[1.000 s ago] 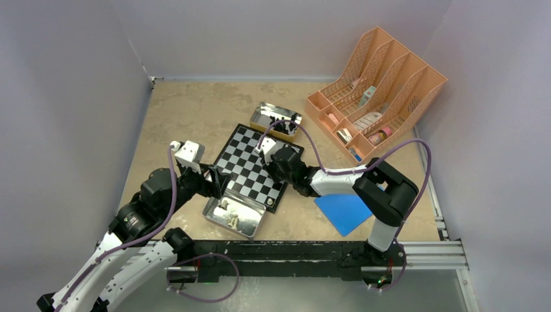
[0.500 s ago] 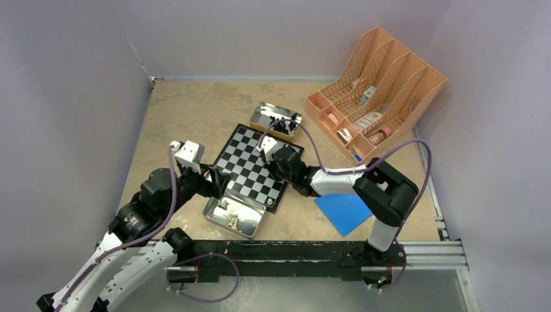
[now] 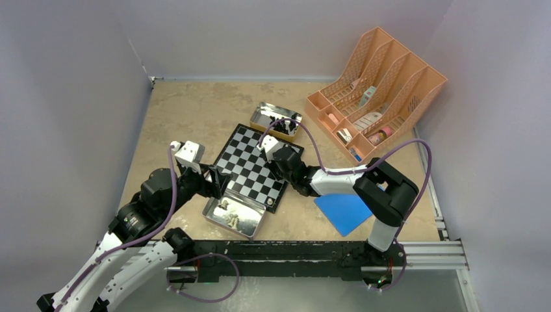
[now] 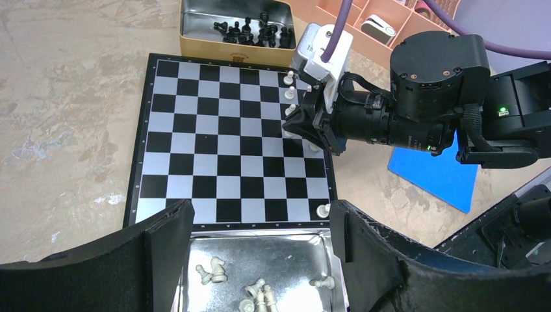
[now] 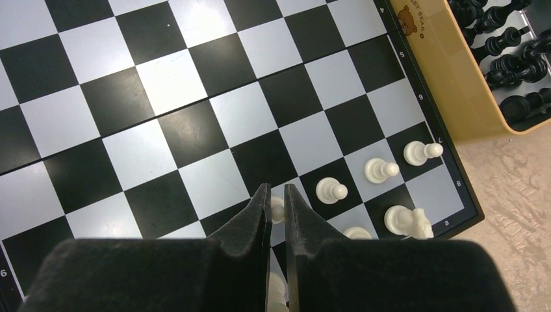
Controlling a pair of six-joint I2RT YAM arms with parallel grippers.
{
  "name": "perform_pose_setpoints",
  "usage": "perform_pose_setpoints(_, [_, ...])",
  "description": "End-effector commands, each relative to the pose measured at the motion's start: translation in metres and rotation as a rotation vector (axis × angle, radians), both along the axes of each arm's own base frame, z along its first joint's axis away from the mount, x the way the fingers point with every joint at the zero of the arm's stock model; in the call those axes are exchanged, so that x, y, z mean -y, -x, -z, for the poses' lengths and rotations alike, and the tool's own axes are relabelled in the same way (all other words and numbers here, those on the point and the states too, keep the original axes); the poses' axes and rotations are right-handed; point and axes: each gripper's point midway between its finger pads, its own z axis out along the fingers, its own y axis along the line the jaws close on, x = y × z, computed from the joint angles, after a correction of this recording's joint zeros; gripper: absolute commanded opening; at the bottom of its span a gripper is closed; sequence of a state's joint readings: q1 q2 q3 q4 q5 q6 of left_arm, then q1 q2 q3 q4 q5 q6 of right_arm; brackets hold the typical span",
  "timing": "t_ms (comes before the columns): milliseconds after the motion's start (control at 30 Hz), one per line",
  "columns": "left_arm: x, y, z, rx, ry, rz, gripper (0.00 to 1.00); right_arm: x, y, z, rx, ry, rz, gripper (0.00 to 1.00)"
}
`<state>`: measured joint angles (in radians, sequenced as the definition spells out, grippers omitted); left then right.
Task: Set up the chess pieces on the board
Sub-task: Move the chess piece to the chessboard.
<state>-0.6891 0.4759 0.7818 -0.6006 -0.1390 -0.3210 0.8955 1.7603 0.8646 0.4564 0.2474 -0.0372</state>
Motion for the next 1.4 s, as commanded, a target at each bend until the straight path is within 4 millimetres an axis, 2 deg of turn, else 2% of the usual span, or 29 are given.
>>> perform_pose_setpoints(0, [-0.001,-0.003,-0.018,0.050,0.026,-0.010,0.77,0.004,-0.011,-0.017,0.044,0.010,0.035,0.13])
perform_pose_setpoints(400, [0.000,-0.004,-0.017,0.045,0.024,-0.009,0.77,-0.001,-0.010,-0.022,0.047,-0.022,0.017,0.17])
perform_pose_setpoints(600, [-0.001,-0.003,-0.018,0.047,0.025,-0.011,0.76,-0.016,-0.005,-0.043,0.049,-0.088,-0.047,0.23])
perform_pose_setpoints(700, [-0.002,-0.003,-0.018,0.046,0.025,-0.014,0.77,-0.018,-0.004,-0.060,0.065,-0.119,-0.056,0.28])
perform_pose_setpoints(900, [-0.003,-0.004,-0.018,0.049,0.027,-0.022,0.77,-0.023,-0.005,-0.086,0.088,-0.154,-0.068,0.29])
perform_pose_setpoints(1167, [-0.014,-0.001,-0.027,0.075,0.050,-0.066,0.77,-0.044,0.022,-0.124,0.023,-0.376,-0.110,0.32])
perform_pose_setpoints(1267, [-0.018,0.002,-0.034,0.104,0.074,-0.076,0.77,-0.056,0.036,-0.133,-0.048,-0.462,-0.105,0.28])
perform_pose_setpoints(1367, [-0.024,0.004,-0.038,0.124,0.092,-0.096,0.77,-0.071,0.060,-0.137,-0.139,-0.518,-0.145,0.25])
